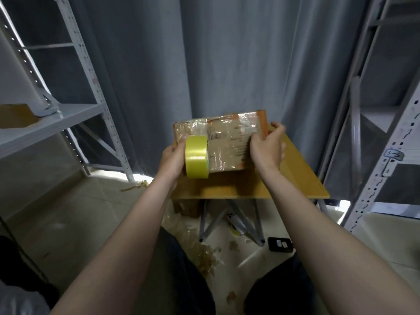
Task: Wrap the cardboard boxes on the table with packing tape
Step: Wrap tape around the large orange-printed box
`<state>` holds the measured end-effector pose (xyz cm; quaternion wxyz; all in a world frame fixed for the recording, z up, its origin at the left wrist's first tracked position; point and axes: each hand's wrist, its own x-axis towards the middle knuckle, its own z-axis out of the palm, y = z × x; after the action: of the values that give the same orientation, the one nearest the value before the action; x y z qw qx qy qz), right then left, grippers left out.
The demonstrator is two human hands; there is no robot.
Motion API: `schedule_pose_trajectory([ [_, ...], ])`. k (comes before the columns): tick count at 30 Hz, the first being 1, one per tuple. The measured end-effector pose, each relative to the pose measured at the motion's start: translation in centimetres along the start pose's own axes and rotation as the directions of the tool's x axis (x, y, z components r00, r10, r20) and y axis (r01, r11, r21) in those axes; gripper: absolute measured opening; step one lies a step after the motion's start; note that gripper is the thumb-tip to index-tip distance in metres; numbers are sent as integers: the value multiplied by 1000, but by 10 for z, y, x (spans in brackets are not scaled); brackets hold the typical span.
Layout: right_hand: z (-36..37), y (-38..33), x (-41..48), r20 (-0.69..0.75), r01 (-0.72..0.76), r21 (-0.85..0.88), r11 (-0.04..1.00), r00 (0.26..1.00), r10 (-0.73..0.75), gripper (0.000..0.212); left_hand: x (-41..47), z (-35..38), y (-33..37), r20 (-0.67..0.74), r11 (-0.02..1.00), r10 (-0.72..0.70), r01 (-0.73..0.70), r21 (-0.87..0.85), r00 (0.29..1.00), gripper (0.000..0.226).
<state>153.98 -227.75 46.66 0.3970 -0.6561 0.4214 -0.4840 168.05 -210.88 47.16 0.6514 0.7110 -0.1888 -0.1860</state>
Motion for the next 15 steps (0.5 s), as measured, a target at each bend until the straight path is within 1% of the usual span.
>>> schedule_pose_trajectory([
  [2,-3,-16,8,-11,65,30,997,998,-65,47,4,-1,15,17,999,34,-34,13,999,33],
  [4,-4,-29,17,-10,105,33,994,994,-104,42,11,0,26,33,999,45,-46,28,998,21],
  [7,-3,-38,33,-22,157,22,987,987,-156,29,21,4,41,52,999,38,-38,-2,998,16],
  [9,-1,-42,43,-34,192,38,981,981,-191,23,29,8,49,58,998,54,-52,-34,997,23],
  [10,0,-43,49,-48,203,44,978,978,-201,21,33,10,53,47,997,64,-61,-46,997,34],
  [11,2,-45,55,-62,207,40,977,977,-205,18,38,13,57,41,996,80,-78,-51,996,39],
  [12,4,-46,61,-64,205,26,978,977,-203,16,44,17,60,52,993,107,-104,-53,993,35],
  [14,10,-47,74,-32,181,-26,983,983,-182,17,58,28,65,102,985,172,-171,-17,980,14],
  [15,12,-47,81,-6,170,-61,984,985,-170,19,65,33,68,115,982,188,-191,16,975,12],
])
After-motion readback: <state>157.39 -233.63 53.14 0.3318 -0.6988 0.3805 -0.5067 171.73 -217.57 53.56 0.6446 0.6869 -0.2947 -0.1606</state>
